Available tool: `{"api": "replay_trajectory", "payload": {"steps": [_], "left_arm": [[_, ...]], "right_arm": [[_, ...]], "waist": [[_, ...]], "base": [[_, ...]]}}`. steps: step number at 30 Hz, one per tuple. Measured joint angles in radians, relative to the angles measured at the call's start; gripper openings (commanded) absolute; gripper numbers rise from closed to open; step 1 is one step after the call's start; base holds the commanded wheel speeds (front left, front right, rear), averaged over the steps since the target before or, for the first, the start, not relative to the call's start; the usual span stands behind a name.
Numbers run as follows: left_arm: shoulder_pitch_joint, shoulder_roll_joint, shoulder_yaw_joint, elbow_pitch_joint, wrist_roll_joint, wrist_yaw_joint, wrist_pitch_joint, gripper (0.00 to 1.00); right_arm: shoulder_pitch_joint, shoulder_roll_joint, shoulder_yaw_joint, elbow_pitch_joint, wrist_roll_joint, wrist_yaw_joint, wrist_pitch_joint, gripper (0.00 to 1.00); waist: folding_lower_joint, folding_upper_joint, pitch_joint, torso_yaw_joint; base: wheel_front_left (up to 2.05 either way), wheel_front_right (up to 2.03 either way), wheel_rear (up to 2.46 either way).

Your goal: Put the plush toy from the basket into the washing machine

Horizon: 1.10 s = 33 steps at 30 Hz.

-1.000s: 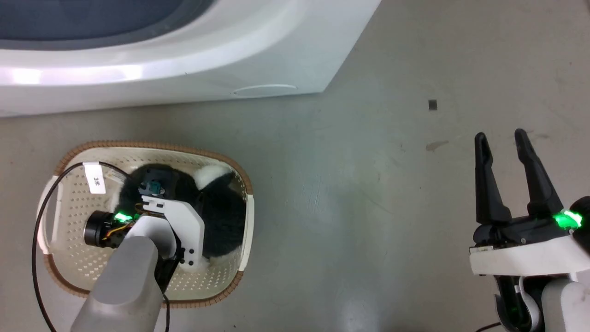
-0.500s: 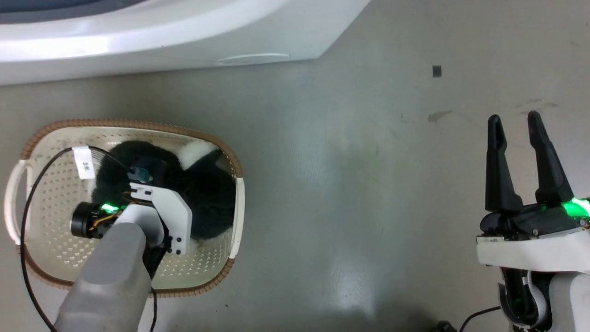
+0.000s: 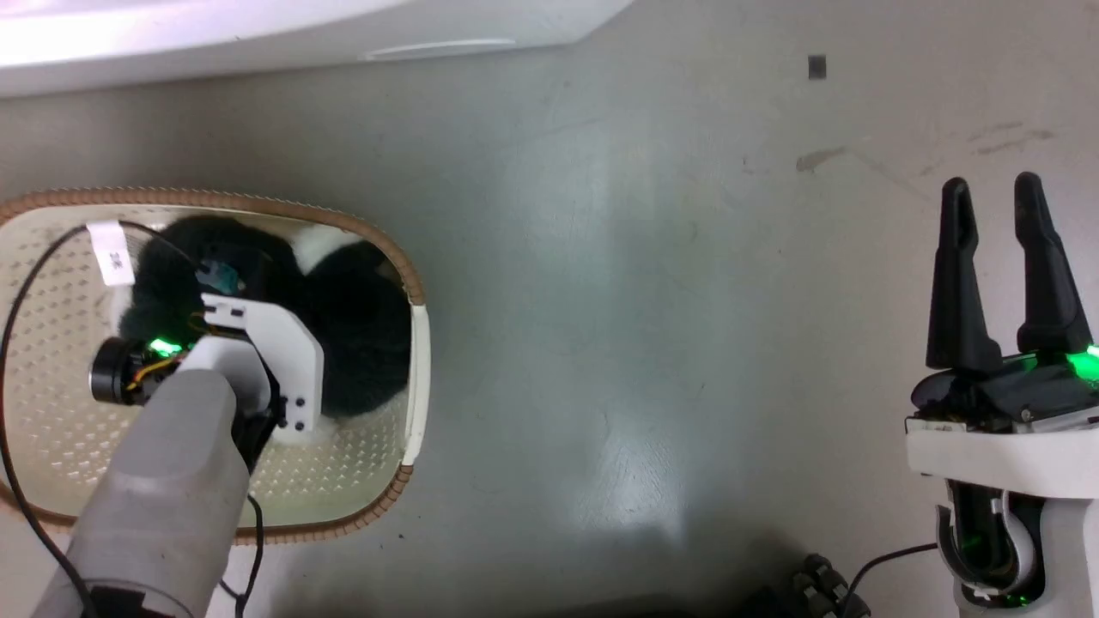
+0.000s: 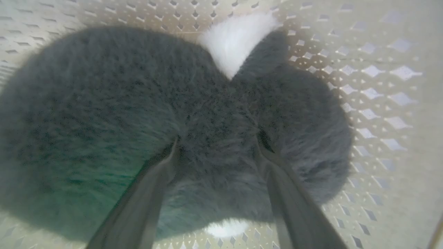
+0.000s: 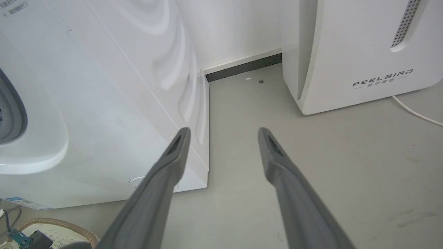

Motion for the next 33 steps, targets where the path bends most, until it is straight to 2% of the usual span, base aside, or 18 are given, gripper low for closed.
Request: {"api": "replay_trajectory", "payload": {"steps": [15,23,24,25,33], "left_arm": [[-0.139,0.024,-0.061,0.121,-0.059,-0.017,0.004,1.00],[-0.143,0.024,-0.071,0.129,-0.070,-0.017,0.027,0.98],[-0.143,0.024,-0.073,0.130,-0.070,-0.017,0.032,0.53],[-0.143,0.024,-0.073,0.130,-0.073,-0.019,0.041,0.00],[-0.142,0.026,-0.091,0.132,-0.081,-0.035,0.069,0.00]], "right_arm": [[-0.036,0.000,-0.010,-0.026,0.058,0.000,-0.029,1.00],[-0.040,0.000,-0.014,-0.026,0.061,0.000,-0.030,1.00],[-0.040,0.000,-0.014,-0.026,0.061,0.000,-0.030,1.00],[-0.040,0.000,-0.014,-0.027,0.061,0.000,-0.030,1.00],[-0.040,0.000,-0.024,-0.028,0.059,0.000,-0.030,1.00]], "waist": [[0.0000,0.0000,0.108,-0.027],[-0.0001,0.0000,0.100,-0.027],[-0.0001,0.0000,0.099,-0.027],[-0.0001,0.0000,0.099,-0.027],[0.0000,0.0000,0.093,-0.023]], "base": [[0.00,0.00,0.00],[0.00,0.00,0.00],[0.00,0.00,0.00],[0.00,0.00,0.00],[0.00,0.00,0.00]]}}
